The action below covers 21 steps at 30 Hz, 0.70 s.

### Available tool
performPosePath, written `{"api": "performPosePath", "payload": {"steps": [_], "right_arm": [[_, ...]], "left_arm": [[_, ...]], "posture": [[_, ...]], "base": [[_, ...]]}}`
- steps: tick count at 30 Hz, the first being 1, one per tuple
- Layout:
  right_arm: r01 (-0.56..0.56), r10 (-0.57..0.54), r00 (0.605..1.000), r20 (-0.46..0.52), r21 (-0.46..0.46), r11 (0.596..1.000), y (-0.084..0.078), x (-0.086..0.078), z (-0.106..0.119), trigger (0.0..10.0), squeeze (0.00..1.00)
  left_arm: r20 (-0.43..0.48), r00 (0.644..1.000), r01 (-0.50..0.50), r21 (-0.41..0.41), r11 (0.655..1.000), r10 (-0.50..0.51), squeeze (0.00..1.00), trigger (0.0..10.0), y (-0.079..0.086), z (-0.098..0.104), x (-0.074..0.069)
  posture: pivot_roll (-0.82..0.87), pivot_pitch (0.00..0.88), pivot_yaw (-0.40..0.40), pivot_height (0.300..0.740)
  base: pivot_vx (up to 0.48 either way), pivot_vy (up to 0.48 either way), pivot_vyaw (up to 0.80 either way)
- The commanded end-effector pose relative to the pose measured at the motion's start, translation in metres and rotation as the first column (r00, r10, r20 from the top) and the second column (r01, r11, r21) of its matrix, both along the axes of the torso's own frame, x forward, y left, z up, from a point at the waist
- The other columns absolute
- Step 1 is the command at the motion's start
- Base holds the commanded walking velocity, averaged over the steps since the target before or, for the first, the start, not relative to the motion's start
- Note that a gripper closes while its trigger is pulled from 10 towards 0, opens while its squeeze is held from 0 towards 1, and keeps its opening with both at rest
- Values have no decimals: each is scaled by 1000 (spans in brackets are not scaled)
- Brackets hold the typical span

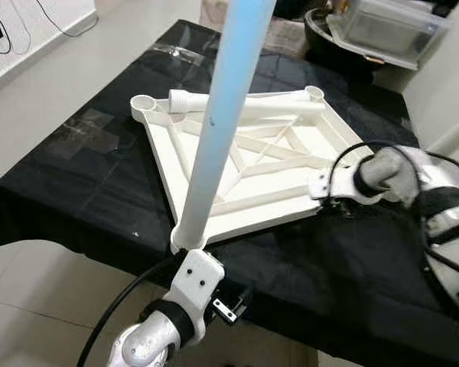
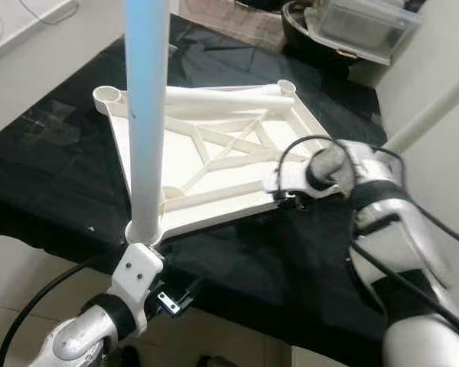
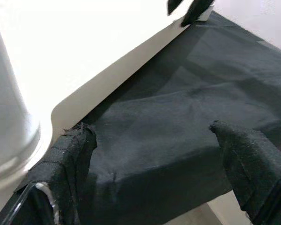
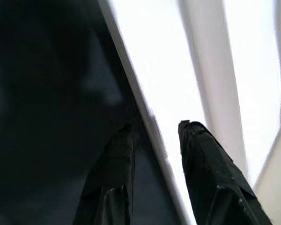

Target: Building children table

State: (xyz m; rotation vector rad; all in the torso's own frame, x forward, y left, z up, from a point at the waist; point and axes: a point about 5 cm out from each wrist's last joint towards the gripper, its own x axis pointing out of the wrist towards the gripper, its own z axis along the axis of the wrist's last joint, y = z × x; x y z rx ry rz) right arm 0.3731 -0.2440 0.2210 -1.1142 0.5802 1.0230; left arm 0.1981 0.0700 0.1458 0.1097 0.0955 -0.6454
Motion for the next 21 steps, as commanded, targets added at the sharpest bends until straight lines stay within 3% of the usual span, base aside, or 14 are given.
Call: {"api": "performPosePath", "payload": {"steps": [1, 3, 6, 9, 10, 14, 15, 17, 20, 21], "right_arm": [[69, -65, 997, -40, 108, 992, -12, -6, -5, 10000, 0], [69, -65, 997, -40, 108, 992, -12, -6, -5, 10000, 0], [155, -150, 988, -42, 338, 928, -24, -14, -4, 10000, 0], [166, -162, 986, -44, 397, 903, -27, -16, -3, 10000, 0], [185, -188, 981, -40, 450, 873, -30, -19, -2, 10000, 0], [272, -389, 921, 25, 674, 687, -41, -31, -3, 10000, 0], [277, -420, 907, 38, 697, 661, -42, -32, -5, 10000, 0], [277, -420, 907, 38, 697, 661, -42, -32, -5, 10000, 0], [344, -561, 828, 20, 772, 535, -44, -37, -15, 10000, 0], [344, -561, 828, 20, 772, 535, -44, -37, -15, 10000, 0]], "left_arm": [[-11, 1000, 3, 30, 1000, -2, 0, 10000, 0, -6, 0], [-11, 1000, 3, 30, 1000, -2, 0, 10000, 0, -6, 0], [2, 1000, 8, 40, 999, -8, 0, 10000, 2, -7, 7], [6, 1000, 9, 43, 999, -9, 0, 10000, 2, -7, 8], [12, 1000, 9, 46, 999, -10, 0, 10000, 3, -8, 10], [37, 999, 17, 46, 999, -19, 0, 10000, 5, -7, 16], [40, 999, 19, 44, 999, -21, 0, 10000, 5, -7, 17], [40, 999, 19, 44, 999, -21, 0, 10000, 5, -7, 17], [45, 999, 28, 45, 999, -30, 0, 10000, 7, -8, 20], [45, 999, 28, 45, 999, -30, 0, 10000, 7, -8, 20]], "posture": [[51, 122, -182, 740], [51, 122, -182, 740], [53, 103, -157, 740], [53, 103, -157, 740], [53, 96, -149, 740], [55, 80, -131, 740], [56, 79, -130, 740], [56, 79, -130, 740], [64, 70, -115, 740], [64, 70, -115, 740]], "base": [[0, 0, 0], [0, 0, 0], [0, 0, 0], [0, 0, 0], [0, 0, 0], [0, 0, 0], [0, 0, 0], [0, 0, 0], [0, 0, 0], [0, 0, 0]]}}
